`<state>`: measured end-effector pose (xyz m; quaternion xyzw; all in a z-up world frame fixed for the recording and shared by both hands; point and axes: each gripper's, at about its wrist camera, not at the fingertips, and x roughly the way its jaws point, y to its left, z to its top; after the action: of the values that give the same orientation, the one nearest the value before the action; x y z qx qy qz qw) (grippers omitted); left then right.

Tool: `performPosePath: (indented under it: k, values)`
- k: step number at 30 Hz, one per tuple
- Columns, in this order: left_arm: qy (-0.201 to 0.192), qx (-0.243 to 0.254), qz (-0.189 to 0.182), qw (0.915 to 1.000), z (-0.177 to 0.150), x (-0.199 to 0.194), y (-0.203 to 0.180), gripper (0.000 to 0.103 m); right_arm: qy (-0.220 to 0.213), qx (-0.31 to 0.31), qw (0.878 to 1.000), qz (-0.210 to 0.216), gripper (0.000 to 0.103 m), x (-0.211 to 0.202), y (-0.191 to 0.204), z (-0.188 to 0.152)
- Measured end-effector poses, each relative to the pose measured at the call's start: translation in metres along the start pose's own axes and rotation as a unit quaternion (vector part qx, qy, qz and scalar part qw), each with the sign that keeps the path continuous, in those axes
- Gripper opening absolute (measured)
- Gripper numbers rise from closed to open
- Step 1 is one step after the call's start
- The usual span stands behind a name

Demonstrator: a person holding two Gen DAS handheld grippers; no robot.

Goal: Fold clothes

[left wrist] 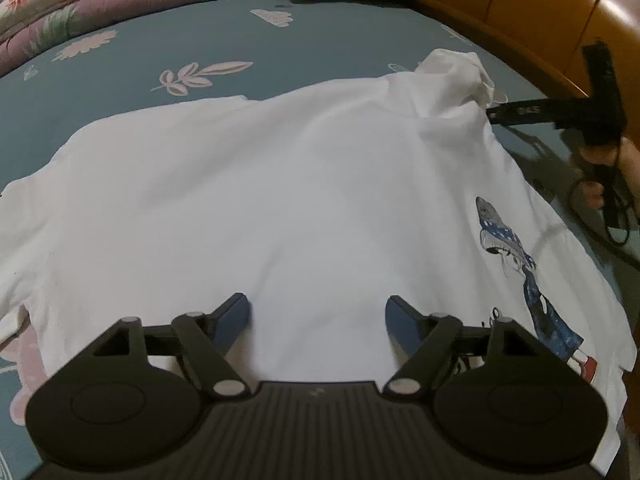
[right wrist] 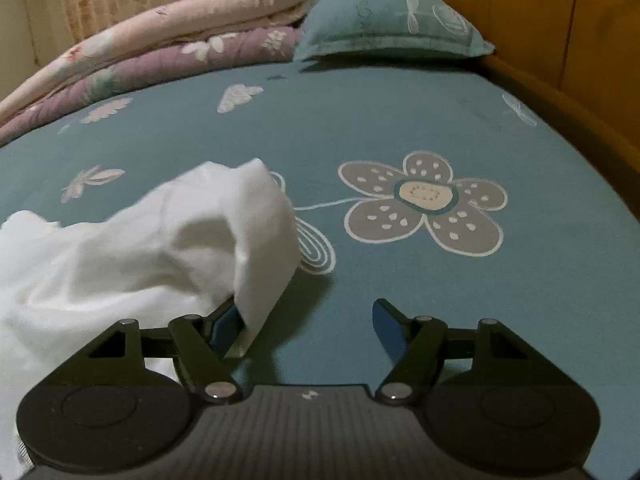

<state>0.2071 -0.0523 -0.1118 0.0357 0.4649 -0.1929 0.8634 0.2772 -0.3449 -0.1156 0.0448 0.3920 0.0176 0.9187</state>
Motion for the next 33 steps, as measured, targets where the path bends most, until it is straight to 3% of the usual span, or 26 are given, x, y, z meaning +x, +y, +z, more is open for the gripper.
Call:
performPosePath:
  k: [5, 9, 13, 15, 16, 21, 23, 25, 29, 33]
  values:
    - [-0.004, -0.004, 0.002, 1.0000, 0.000, 0.000, -0.001, 0.080, -0.001, -0.027, 1.000, -0.013, 0.078, 0.009, 0.011, 0.004]
    - [-0.006, -0.016, 0.001, 0.9998, 0.001, -0.001, 0.000, 0.080, -0.022, -0.069, 0.991, -0.116, 0.078, 0.005, 0.012, 0.008]
    - [-0.007, -0.022, -0.004, 0.9997, 0.001, -0.002, 0.002, 0.080, -0.063, -0.120, 0.969, -0.208, 0.079, -0.008, 0.010, 0.017]
    - [-0.008, -0.024, -0.006, 0.9997, 0.001, -0.003, 0.003, 0.080, -0.079, -0.147, 0.958, -0.233, 0.087, -0.015, 0.012, 0.020]
    - [-0.008, -0.024, -0.006, 0.9997, 0.000, -0.003, 0.003, 0.080, -0.079, -0.149, 0.959, -0.229, 0.088, -0.016, 0.013, 0.019]
    - [-0.011, -0.023, -0.006, 0.9997, -0.001, -0.003, 0.002, 0.080, -0.061, -0.138, 0.971, -0.183, 0.089, -0.020, 0.015, 0.013]
    - [-0.014, -0.022, -0.006, 0.9997, -0.001, -0.003, 0.002, 0.081, -0.051, -0.059, 0.992, -0.094, 0.089, -0.020, -0.003, 0.010]
    - [-0.016, -0.022, -0.007, 0.9996, -0.002, -0.002, 0.003, 0.082, -0.044, 0.029, 0.999, -0.002, 0.089, -0.016, -0.024, 0.007]
    - [-0.020, -0.026, -0.009, 0.9994, -0.002, -0.001, 0.003, 0.084, -0.048, 0.164, 0.977, 0.130, 0.089, 0.005, -0.059, -0.003]
    - [-0.020, -0.034, -0.003, 0.9992, -0.005, -0.005, 0.007, 0.084, -0.060, 0.220, 0.951, 0.208, 0.089, 0.017, -0.061, -0.001]
